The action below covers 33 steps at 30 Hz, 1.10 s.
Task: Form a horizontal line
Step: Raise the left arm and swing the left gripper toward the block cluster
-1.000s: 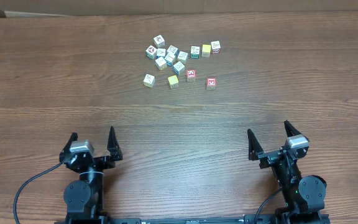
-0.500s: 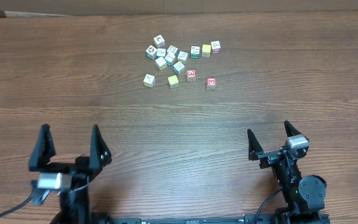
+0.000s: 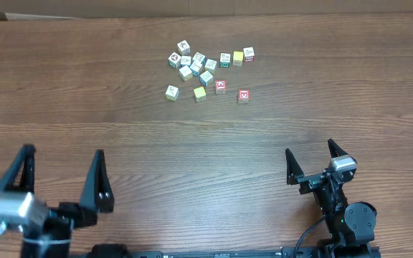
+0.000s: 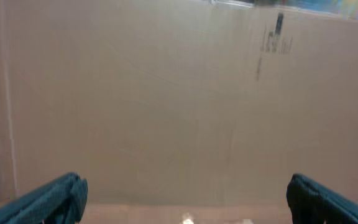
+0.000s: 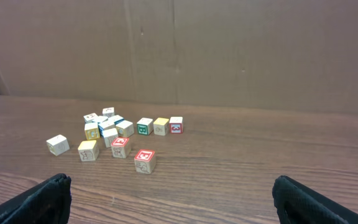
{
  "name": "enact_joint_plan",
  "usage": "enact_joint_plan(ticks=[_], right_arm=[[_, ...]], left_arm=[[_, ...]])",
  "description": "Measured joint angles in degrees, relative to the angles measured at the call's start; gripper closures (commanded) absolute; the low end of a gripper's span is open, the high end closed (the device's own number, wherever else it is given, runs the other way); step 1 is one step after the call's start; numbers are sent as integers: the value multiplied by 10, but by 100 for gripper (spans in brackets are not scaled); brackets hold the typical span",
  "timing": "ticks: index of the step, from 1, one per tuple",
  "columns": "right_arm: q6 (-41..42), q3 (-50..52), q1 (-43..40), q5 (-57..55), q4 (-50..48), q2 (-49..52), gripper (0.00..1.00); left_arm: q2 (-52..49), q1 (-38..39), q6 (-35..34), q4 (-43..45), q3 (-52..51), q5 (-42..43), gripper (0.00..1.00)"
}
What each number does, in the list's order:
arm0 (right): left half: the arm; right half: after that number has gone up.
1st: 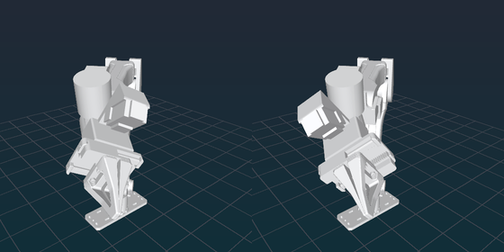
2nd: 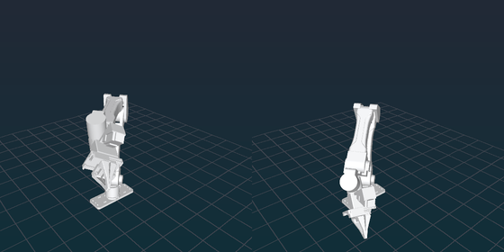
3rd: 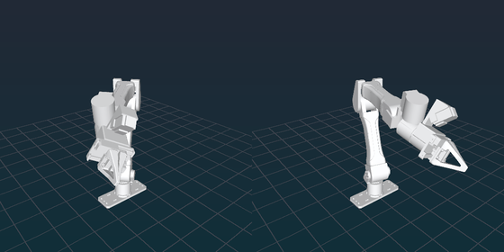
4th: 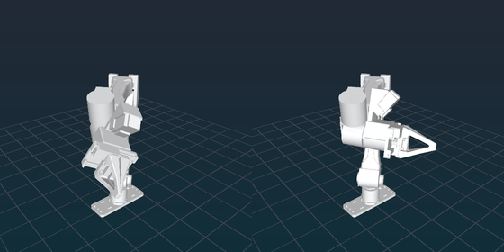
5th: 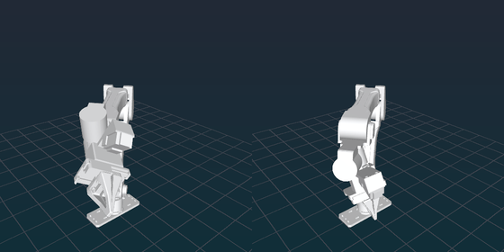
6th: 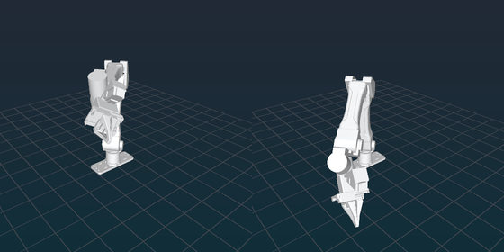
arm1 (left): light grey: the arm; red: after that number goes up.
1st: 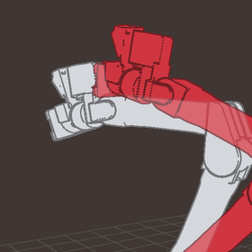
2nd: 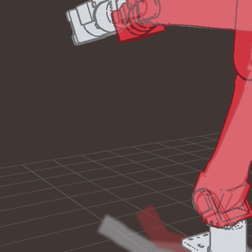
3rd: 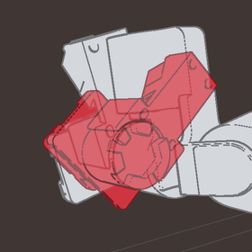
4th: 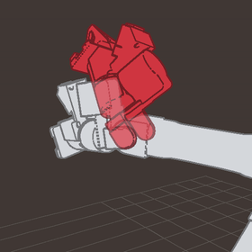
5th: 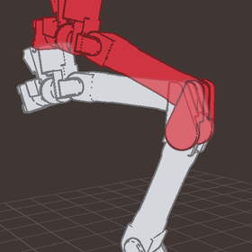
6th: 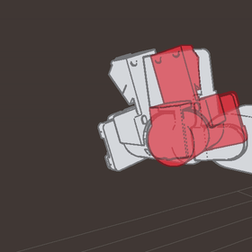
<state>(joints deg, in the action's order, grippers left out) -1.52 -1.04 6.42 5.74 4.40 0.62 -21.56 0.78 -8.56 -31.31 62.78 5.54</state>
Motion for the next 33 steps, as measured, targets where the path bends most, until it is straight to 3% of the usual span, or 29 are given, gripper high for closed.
enact_joint_plan(ticks=[10,16,28,29,30,31,33], right_arm=[[0,0,0,0,0,0,0],[0,0,0,0,0,0,0],[0,0,0,0,0,0,0],[0,0,0,0,0,0,0],[0,0,0,0,0,0,0],[0,0,0,0,0,0,0],[0,0,0,0,0,0,0]], left_arm=[[-303,0,0,-347,338,46,0],[-468,0,0,-486,456,78,0],[-667,0,-17,-539,469,136,0],[-683,0,-20,-538,469,141,22],[-697,0,-26,-536,469,145,70],[-709,0,-29,-534,469,148,96],[-734,0,-40,-533,469,153,96]])
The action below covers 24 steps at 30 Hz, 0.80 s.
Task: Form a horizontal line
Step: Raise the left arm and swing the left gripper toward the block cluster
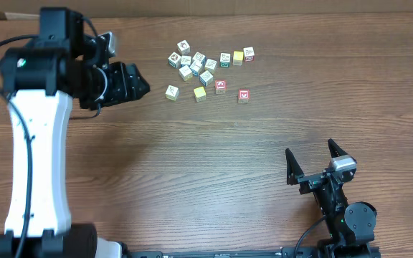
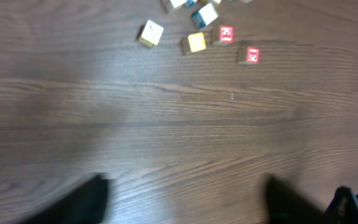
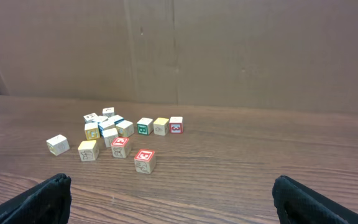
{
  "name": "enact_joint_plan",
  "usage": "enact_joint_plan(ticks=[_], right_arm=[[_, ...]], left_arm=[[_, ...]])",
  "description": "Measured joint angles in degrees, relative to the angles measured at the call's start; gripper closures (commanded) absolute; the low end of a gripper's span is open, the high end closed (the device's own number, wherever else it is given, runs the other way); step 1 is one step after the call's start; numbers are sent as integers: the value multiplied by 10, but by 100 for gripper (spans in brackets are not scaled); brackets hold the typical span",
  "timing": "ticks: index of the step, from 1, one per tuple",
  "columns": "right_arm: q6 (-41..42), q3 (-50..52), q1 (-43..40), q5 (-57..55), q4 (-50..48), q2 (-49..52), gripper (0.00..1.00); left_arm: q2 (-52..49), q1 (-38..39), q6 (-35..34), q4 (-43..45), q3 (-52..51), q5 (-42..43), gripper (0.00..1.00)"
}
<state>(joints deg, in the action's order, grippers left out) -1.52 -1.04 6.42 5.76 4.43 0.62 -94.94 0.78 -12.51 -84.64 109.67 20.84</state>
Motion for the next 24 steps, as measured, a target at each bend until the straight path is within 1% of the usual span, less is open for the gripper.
enact_joint_plan(ticks=[7,17,18,19,20,21,23,24], right_arm=[[0,0,0,0,0,0,0],[0,0,0,0,0,0,0],[0,0,0,0,0,0,0],[0,0,0,0,0,0,0],[0,0,0,0,0,0,0],[0,0,0,0,0,0,0],[0,0,0,0,0,0,0],[0,0,0,0,0,0,0]], left_arm=[[-69,5,-28,9,0,2,96],[-119,51,-37,6,0,-14,96],[-122,57,-37,6,0,-16,95],[-124,64,-37,7,0,-18,90],[-125,71,-37,9,0,-21,81],[-125,76,-36,12,0,-23,75],[-125,88,-40,16,0,-29,75],[-125,94,-40,17,0,-33,78]])
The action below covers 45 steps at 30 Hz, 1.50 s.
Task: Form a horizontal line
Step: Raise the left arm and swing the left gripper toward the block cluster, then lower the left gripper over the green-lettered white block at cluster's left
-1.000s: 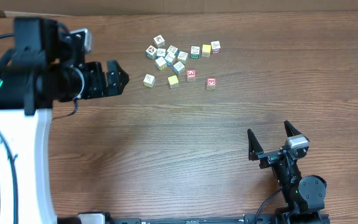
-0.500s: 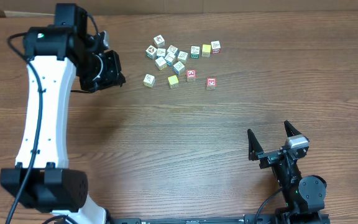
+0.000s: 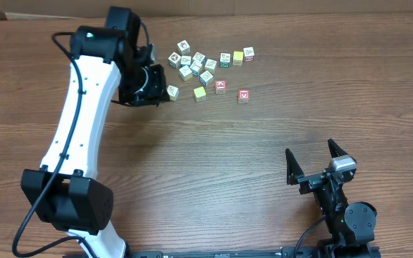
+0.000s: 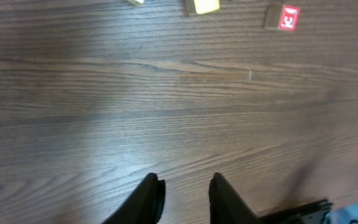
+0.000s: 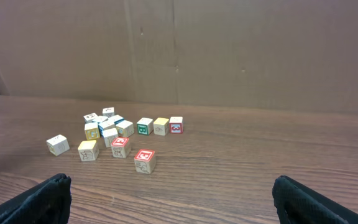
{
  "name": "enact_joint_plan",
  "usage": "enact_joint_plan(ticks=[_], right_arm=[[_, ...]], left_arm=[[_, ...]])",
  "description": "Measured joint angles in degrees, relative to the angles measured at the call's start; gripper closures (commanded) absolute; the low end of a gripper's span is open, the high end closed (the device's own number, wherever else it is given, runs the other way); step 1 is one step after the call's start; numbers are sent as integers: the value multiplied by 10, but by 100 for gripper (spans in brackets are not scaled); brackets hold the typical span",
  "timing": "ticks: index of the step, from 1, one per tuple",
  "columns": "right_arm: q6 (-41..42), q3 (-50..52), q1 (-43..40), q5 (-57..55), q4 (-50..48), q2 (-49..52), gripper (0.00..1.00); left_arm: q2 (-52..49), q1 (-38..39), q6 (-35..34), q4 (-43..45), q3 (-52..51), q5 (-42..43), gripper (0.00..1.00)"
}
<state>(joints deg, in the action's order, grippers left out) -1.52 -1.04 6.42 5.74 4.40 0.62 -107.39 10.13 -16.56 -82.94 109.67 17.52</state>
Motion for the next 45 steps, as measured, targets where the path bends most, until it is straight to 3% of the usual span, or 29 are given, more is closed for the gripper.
enact_joint_plan(ticks=[3,5,10,16,19,25,39,45], right_arm=[[0,0,0,0,0,0,0],[0,0,0,0,0,0,0],[0,0,0,0,0,0,0],[0,0,0,0,0,0,0],[0,0,0,0,0,0,0],[0,0,0,0,0,0,0],[0,0,0,0,0,0,0],[0,0,0,0,0,0,0]], left_arm=[[0,10,-1,2,0,-8,87],[0,12,0,5,0,-13,87],[0,12,-1,18,0,-21,78],[0,12,-1,44,0,-24,77],[0,12,0,62,0,-27,65],[0,12,-5,68,0,-28,69],[0,12,-15,179,0,-55,80],[0,14,-22,187,0,-96,76]])
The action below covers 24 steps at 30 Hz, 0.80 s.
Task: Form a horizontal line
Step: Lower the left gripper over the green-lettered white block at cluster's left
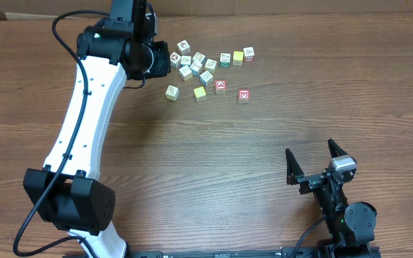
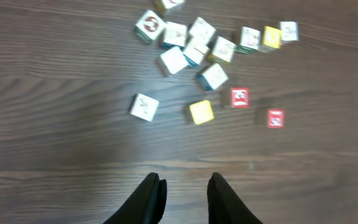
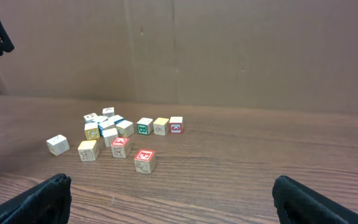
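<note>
Several small wooden letter blocks (image 1: 196, 64) lie scattered at the far middle of the table. In front of the cluster lie a white block (image 2: 144, 106), a yellow block (image 2: 201, 112) and two red blocks (image 2: 239, 97) (image 2: 275, 118). My left gripper (image 1: 160, 60) hangs at the cluster's left edge. In its wrist view the left gripper (image 2: 185, 182) has its fingers drawn close together over bare wood and holds nothing. My right gripper (image 3: 174, 202) rests wide open at the near right, far from the blocks (image 3: 107, 127).
A brown cardboard wall (image 3: 229, 50) stands along the table's far edge behind the blocks. The wooden tabletop (image 1: 214, 165) stretches between the blocks and the right arm's base (image 1: 350, 215).
My left arm has moved from beside the white front block to farther back, at the cluster's left edge. Its camera now takes in nearly all the blocks. No block has shifted.
First my left gripper stood wide open at the near left corner, facing the cardboard wall. Then it was over the table left of the blocks, still open. Then its fingers were close together near the white block, and now at the cluster's left. The right arm stayed still.
</note>
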{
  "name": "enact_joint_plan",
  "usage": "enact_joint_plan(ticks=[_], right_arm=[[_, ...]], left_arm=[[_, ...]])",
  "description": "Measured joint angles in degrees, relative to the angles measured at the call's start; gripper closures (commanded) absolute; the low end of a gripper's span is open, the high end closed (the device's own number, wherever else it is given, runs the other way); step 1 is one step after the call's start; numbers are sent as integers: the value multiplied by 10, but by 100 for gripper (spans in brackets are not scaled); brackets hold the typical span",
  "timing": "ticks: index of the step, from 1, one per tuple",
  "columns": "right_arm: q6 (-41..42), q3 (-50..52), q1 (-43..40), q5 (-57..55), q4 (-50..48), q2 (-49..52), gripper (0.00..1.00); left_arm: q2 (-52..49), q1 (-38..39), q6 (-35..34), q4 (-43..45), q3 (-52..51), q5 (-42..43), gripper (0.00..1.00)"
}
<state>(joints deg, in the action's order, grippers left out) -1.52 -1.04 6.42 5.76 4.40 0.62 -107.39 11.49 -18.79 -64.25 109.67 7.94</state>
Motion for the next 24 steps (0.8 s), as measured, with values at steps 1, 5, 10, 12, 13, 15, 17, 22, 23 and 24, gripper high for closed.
enact_joint_plan(ticks=[1,5,10,12,13,15,17,22,23,24], right_arm=[[0,0,0,0,0,0,0],[0,0,0,0,0,0,0],[0,0,0,0,0,0,0],[0,0,0,0,0,0,0],[0,0,0,0,0,0,0],[0,0,0,0,0,0,0],[0,0,0,0,0,0,0],[0,0,0,0,0,0,0],[0,0,0,0,0,0,0],[0,0,0,0,0,0,0]], left_arm=[[0,1,-2,0,0,-10,76],[-13,9,-4,8,0,-52,63],[-61,12,-7,33,0,-76,52],[-84,12,-5,46,0,-81,52],[-94,12,-2,50,0,-83,52],[-115,12,11,57,0,-87,52],[-130,12,29,61,0,-88,52],[-158,12,72,66,0,-91,48],[-163,12,81,67,0,-91,45],[-167,12,89,68,0,-91,41]])
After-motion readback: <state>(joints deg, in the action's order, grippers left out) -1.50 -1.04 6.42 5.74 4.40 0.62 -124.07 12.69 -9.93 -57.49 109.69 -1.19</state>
